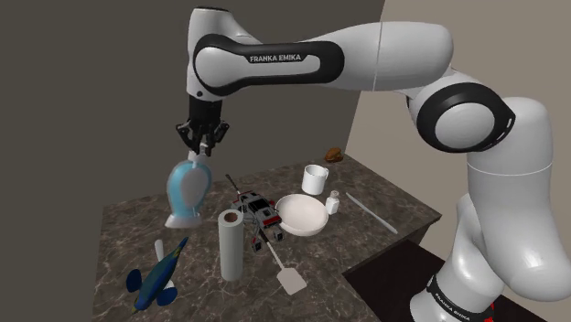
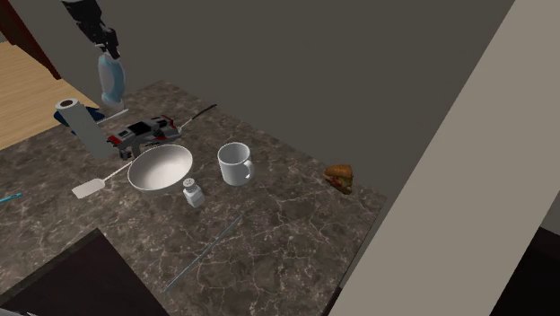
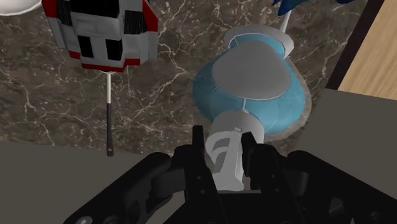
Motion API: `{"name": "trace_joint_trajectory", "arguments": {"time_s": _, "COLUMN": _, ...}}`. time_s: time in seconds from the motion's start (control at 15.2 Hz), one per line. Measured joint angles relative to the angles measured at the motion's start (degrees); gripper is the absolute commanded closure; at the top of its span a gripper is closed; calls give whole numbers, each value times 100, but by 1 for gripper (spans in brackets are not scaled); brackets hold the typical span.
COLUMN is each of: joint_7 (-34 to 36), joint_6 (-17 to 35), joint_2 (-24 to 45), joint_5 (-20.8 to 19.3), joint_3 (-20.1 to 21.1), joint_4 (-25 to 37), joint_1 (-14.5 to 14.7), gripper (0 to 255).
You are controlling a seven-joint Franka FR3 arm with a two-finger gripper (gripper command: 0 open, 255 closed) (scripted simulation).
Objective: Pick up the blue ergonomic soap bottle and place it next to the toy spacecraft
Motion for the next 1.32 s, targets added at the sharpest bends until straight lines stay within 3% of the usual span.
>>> {"name": "trace_joint_trajectory", "arguments": {"time_s": 0.92, "joint_7": -24, "joint_6": 1034, "joint_2": 86, "joint_5": 22, "joint_3": 15, "joint_4": -948, "joint_1": 22, "gripper": 255}}
{"name": "trace_joint_trajectory", "arguments": {"time_s": 1.32, "joint_7": -20, "joint_6": 1124, "joint_2": 83, "joint_5": 22, "joint_3": 18, "joint_4": -1040, "joint_1": 29, "gripper": 255}}
